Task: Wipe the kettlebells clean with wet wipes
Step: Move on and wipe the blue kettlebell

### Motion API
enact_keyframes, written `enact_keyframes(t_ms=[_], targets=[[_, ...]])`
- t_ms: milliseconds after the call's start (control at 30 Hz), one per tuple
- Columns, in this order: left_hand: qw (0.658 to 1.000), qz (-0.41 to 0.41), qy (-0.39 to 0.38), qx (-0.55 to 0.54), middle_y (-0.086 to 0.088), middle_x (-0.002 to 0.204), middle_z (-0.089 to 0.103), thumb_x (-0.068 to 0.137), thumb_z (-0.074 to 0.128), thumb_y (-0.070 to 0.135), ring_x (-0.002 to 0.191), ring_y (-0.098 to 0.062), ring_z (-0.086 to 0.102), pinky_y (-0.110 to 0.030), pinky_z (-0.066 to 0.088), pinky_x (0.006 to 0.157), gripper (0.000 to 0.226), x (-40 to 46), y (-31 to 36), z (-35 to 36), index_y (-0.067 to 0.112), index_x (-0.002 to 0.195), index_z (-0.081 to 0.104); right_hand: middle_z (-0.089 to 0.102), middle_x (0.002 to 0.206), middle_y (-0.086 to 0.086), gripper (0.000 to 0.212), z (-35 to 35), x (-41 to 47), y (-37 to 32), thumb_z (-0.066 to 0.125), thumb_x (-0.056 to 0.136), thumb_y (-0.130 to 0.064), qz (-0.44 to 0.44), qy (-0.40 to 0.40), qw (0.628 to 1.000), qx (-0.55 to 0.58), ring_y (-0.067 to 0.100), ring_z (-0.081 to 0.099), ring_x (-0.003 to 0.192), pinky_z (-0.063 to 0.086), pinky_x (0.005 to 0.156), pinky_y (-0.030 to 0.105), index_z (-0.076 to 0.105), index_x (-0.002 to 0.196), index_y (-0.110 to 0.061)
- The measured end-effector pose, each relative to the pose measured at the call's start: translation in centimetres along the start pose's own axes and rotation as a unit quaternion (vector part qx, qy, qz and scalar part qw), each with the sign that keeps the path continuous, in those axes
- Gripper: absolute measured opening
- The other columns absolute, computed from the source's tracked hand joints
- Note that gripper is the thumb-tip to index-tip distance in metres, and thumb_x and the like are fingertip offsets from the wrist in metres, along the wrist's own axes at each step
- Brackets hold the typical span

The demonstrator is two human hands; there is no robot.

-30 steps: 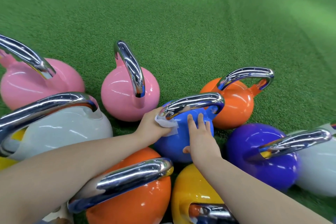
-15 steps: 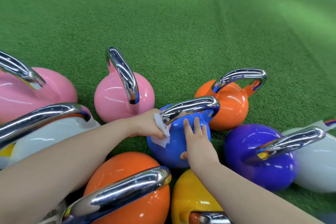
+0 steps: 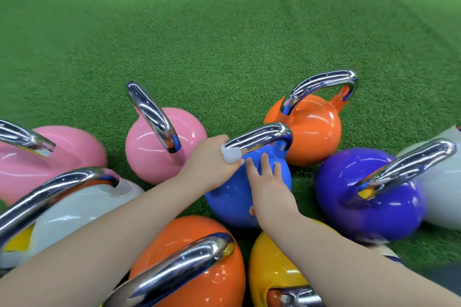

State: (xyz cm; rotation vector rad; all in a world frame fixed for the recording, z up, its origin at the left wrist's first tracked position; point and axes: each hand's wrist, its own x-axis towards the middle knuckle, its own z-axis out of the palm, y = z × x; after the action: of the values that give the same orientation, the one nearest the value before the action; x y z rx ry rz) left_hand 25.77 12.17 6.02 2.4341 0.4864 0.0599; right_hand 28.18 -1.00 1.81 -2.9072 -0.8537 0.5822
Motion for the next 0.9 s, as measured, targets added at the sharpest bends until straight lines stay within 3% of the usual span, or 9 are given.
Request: enact_keyframes(t_ms=[167, 300, 400, 433, 500, 567, 700, 800, 900], targets=[[0.983, 0.021, -0.023, 0.181, -0.005, 0.079, 0.056, 0.081, 0.057, 0.023, 0.087, -0.032, 0.056, -0.029, 0.033, 0.062, 0.027, 1.7, 3.2, -0.5, 0.017, 0.069, 0.035, -0.004, 0.157, 0.014, 0.082, -0.7, 0.4, 0.2, 0.057, 0.089, -0.01, -0.012, -0.01, 1.0, 0.018, 0.042, 0.01, 0.141, 0.033, 0.109, 0.041, 0.004, 0.149, -0.021], [0.966, 0.028, -0.028, 0.256, -0.012, 0.098, 0.063, 0.081, 0.054, 0.014, 0.095, -0.033, 0.058, -0.031, 0.037, 0.066, 0.015, 1.9, 5.0, -0.7, 0.015, 0.08, 0.039, 0.015, 0.157, 0.007, 0.08, -3.0, 1.0, 2.1, 0.071, 0.079, -0.014, -0.032, -0.071, 0.985, 0.155, 0.03, 0.025, 0.141, 0.025, 0.111, 0.032, 0.029, 0.146, -0.024], [0.956, 0.014, -0.038, 0.292, -0.012, 0.101, 0.063, 0.081, 0.053, 0.012, 0.095, -0.032, 0.059, -0.031, 0.038, 0.066, 0.013, 2.0, 5.9, -0.7, 0.016, 0.083, 0.04, 0.053, 0.137, 0.006, 0.041, -4.7, 1.3, 3.9, 0.055, 0.082, 0.004, 0.014, -0.051, 0.959, 0.28, 0.018, 0.055, 0.116, 0.043, 0.089, 0.025, 0.065, 0.115, -0.019], [0.953, 0.008, -0.046, 0.3, -0.011, 0.101, 0.063, 0.081, 0.053, 0.011, 0.095, -0.032, 0.059, -0.031, 0.038, 0.066, 0.013, 2.1, 6.2, -0.7, 0.016, 0.083, 0.041, 0.062, 0.124, 0.008, 0.04, -4.9, 1.6, 4.4, 0.046, 0.081, 0.009, 0.046, -0.031, 0.938, 0.341, 0.019, 0.06, 0.101, 0.046, 0.078, 0.026, 0.07, 0.098, -0.018], [0.948, -0.006, -0.061, 0.313, -0.01, 0.102, 0.063, 0.081, 0.053, 0.012, 0.095, -0.03, 0.059, -0.029, 0.04, 0.065, 0.01, 2.7, 6.9, -0.6, 0.016, 0.085, 0.046, 0.067, 0.101, 0.011, 0.042, -4.9, 2.2, 5.0, 0.037, 0.081, 0.013, 0.108, 0.004, 0.872, 0.478, 0.021, 0.058, 0.084, 0.045, 0.067, 0.03, 0.065, 0.072, -0.017], [0.944, -0.029, -0.077, 0.319, -0.008, 0.102, 0.064, 0.08, 0.055, 0.014, 0.092, -0.028, 0.059, -0.028, 0.04, 0.066, 0.009, 3.3, 7.9, -0.4, 0.016, 0.088, 0.05, 0.063, 0.085, 0.011, 0.041, -5.0, 2.7, 5.5, 0.037, 0.082, 0.012, 0.141, 0.045, 0.811, 0.566, 0.023, 0.056, 0.074, 0.043, 0.06, 0.03, 0.058, 0.063, -0.018], [0.931, -0.044, -0.108, 0.346, -0.006, 0.103, 0.064, 0.08, 0.056, 0.017, 0.083, -0.025, 0.055, -0.028, 0.042, 0.067, 0.01, 4.8, 10.1, 0.6, 0.018, 0.089, 0.051, 0.052, 0.06, 0.002, 0.035, -5.6, 2.9, 5.8, 0.038, 0.078, 0.009, 0.165, 0.142, 0.804, 0.554, 0.019, 0.045, 0.054, 0.032, 0.045, 0.022, 0.049, 0.057, -0.017], [0.897, 0.003, -0.115, 0.428, -0.006, 0.118, 0.061, 0.086, 0.052, 0.018, 0.106, -0.024, 0.059, -0.03, 0.045, 0.079, 0.027, 6.5, 11.7, 2.8, 0.013, 0.111, 0.06, 0.049, 0.06, -0.002, 0.029, -5.9, 3.3, 6.0, 0.043, 0.077, 0.007, 0.181, 0.193, 0.78, 0.567, 0.019, 0.042, 0.059, 0.033, 0.053, 0.025, 0.046, 0.06, -0.016], [0.847, 0.03, -0.175, 0.501, -0.007, 0.131, 0.055, 0.095, 0.04, 0.015, 0.121, -0.025, 0.052, -0.035, 0.045, 0.092, 0.035, 8.3, 12.9, 5.5, 0.01, 0.125, 0.055, 0.052, 0.062, -0.001, 0.028, -5.9, 4.1, 6.5, 0.054, 0.075, 0.004, 0.22, 0.233, 0.725, 0.61, 0.021, 0.045, 0.065, 0.037, 0.062, 0.027, 0.046, 0.06, -0.017]])
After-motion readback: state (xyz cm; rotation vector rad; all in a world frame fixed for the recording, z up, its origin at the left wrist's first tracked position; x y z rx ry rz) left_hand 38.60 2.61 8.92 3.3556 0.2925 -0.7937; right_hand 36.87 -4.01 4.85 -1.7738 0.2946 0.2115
